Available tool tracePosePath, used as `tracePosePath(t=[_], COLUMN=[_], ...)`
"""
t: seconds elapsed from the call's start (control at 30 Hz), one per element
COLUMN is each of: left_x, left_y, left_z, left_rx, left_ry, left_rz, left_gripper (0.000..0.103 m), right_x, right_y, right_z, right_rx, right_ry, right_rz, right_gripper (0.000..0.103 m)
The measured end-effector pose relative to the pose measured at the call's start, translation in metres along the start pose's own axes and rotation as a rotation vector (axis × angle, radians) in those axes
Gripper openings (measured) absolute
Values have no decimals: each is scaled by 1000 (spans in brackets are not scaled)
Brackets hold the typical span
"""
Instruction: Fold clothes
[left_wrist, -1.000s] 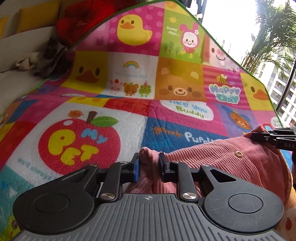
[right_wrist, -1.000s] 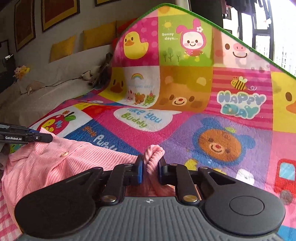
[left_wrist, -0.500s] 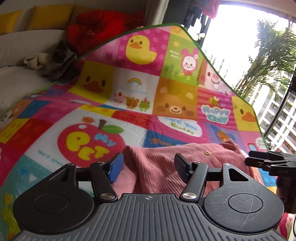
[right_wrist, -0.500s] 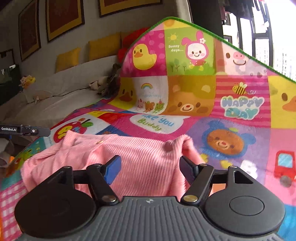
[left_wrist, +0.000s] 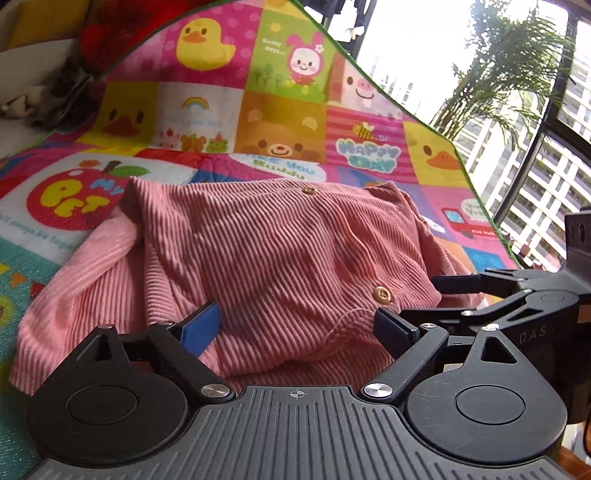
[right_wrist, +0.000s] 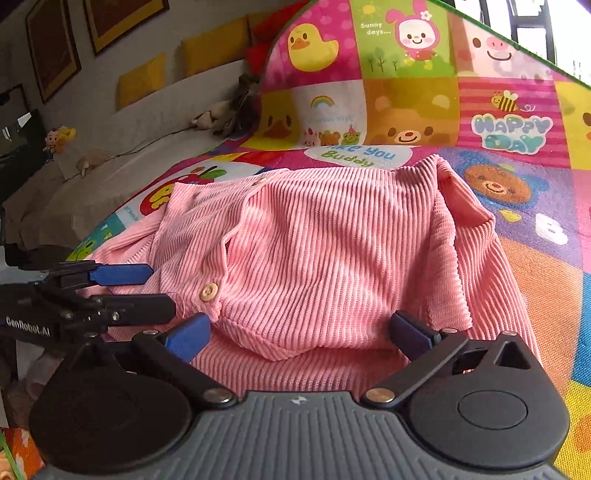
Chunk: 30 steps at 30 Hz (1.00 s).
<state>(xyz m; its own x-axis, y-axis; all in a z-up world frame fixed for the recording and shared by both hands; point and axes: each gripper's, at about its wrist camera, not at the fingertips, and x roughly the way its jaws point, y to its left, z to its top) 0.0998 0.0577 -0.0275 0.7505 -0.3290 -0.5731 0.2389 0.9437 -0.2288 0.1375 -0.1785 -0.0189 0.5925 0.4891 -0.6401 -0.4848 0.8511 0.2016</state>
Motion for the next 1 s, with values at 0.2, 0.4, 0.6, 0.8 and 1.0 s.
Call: tracePosePath(t=[0.2, 0.4, 0.6, 0.8, 1.0], left_x=[-1, -3, -5, -7, -8], left_y=[-1, 4, 9, 10, 13], left_z=[-1, -2, -3, -4, -4], left_rx=[9, -15, -43, -54, -69], left_ry=[-4, -19, -31, -36, -41], left_rz=[10, -6, -29, -36, -47], left_gripper=[95, 95, 96, 97, 97], right_x=[-4, -13, -18, 2, 1], right_y=[5, 4, -7, 3, 3], right_z=[-5, -9, -10, -5, -5], right_rx=[-26, 19, 110, 50, 49], right_ry=[-19, -82, -124, -16, -14], right_rz=[-14, -83, -171, -290, -288], right_gripper=[103, 103, 103, 103, 103])
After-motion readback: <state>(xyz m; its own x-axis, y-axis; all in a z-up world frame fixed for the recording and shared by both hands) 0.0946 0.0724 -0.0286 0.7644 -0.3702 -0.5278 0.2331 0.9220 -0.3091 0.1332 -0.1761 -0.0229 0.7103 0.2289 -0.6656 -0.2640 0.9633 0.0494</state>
